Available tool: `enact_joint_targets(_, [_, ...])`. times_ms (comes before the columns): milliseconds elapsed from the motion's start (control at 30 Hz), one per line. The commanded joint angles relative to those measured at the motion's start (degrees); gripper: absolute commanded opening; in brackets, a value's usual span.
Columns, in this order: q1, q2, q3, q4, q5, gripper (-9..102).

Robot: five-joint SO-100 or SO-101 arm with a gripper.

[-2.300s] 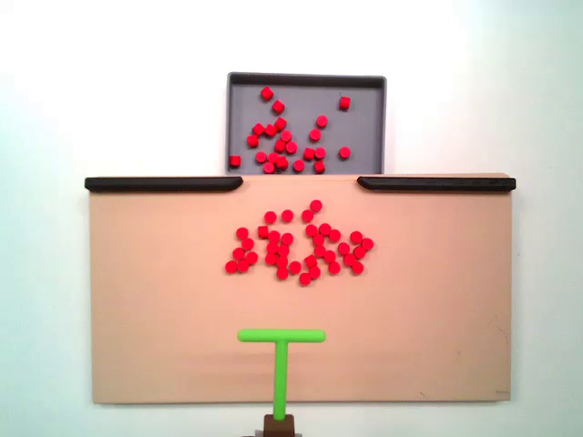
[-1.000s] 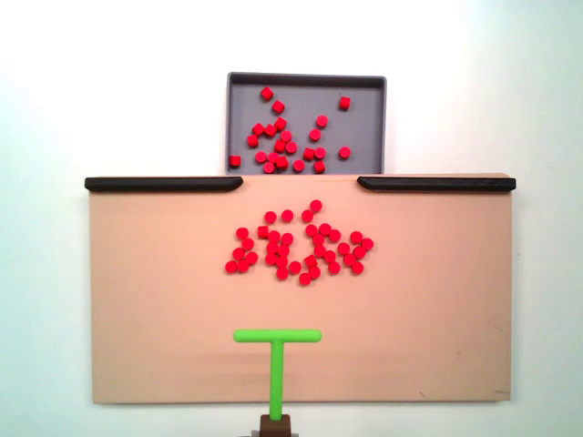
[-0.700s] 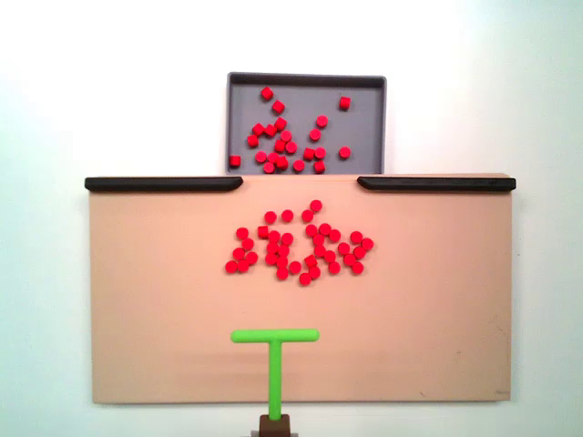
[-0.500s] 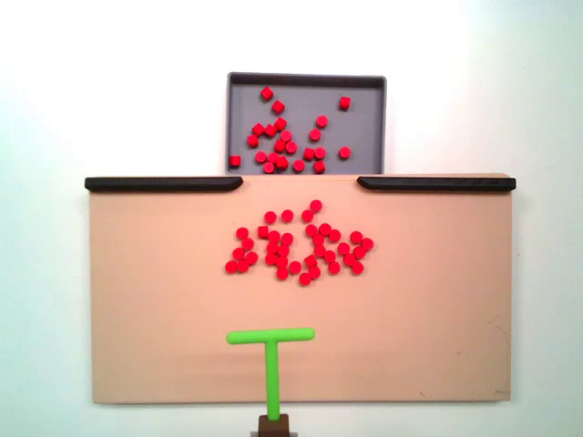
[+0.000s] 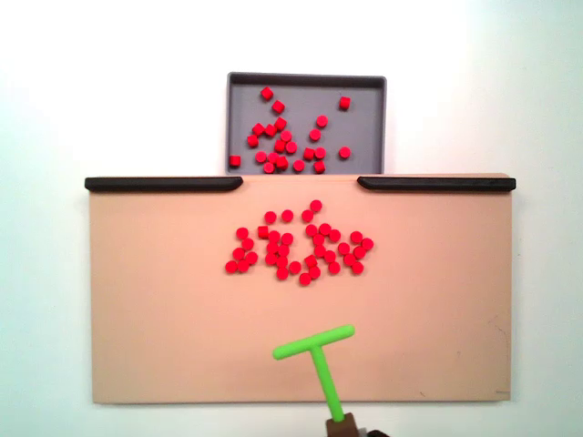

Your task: Gather the right side granules

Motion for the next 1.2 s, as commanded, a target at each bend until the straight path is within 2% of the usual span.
enact_joint_targets(0, [3.3, 0.6, -0.3, 0.3, -9.2, 3])
enact_joint_targets(500, [14.5, -1.9, -1.1, -0.3, -48.2, 1])
enact_joint_targets(767, [14.9, -6.2, -1.9, -2.1, -58.5, 1])
enact_joint_targets(967, [15.1, -13.2, -9.0, -2.1, -64.4, 1])
enact_joint_targets(1167, [17.8, -18.2, -13.8, -2.1, -74.4, 1])
